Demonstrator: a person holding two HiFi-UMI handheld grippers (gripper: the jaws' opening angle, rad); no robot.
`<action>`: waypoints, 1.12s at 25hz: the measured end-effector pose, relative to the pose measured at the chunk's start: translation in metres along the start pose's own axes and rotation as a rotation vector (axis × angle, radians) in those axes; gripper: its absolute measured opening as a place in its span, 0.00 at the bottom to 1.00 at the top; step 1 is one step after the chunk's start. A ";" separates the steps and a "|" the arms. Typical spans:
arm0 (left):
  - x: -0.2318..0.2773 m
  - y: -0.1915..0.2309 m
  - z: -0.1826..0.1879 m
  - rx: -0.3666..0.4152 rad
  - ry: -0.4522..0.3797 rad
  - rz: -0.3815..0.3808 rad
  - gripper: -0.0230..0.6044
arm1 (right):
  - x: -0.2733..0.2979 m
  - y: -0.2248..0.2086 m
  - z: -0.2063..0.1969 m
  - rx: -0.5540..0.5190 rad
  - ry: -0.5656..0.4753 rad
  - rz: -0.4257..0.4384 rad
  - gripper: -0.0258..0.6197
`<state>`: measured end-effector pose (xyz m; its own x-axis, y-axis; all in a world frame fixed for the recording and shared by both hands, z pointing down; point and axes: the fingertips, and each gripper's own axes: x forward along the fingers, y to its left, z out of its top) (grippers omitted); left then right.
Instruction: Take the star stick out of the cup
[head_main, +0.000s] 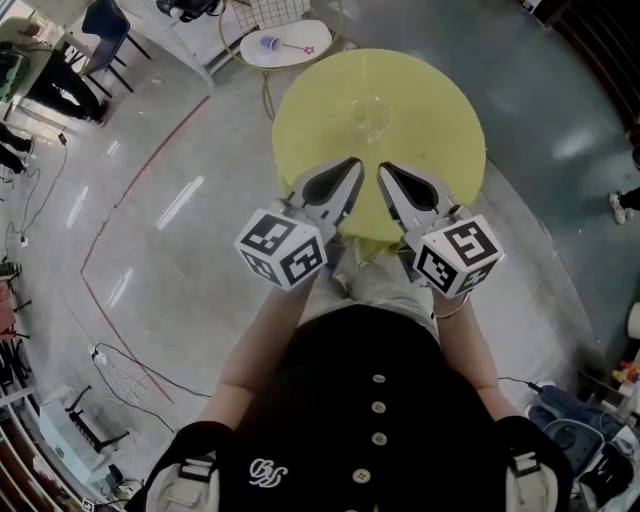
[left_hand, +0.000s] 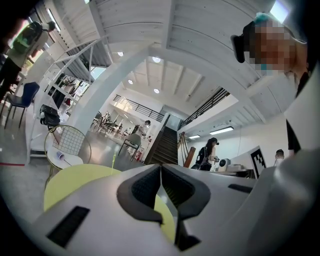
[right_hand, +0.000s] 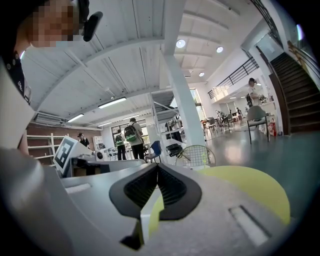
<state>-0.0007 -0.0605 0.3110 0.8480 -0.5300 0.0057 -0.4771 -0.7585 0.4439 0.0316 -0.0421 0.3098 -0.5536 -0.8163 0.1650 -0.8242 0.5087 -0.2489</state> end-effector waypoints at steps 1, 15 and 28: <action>0.003 0.003 0.001 0.001 0.000 0.003 0.07 | 0.003 -0.005 0.001 0.001 0.001 0.000 0.04; 0.045 0.046 0.009 -0.037 -0.009 0.081 0.07 | 0.046 -0.064 0.020 0.019 0.020 0.021 0.04; 0.080 0.092 0.008 -0.090 -0.028 0.184 0.07 | 0.087 -0.120 0.022 0.024 0.083 0.072 0.05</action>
<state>0.0218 -0.1757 0.3450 0.7413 -0.6676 0.0693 -0.5994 -0.6120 0.5159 0.0848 -0.1803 0.3329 -0.6202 -0.7516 0.2244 -0.7793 0.5578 -0.2856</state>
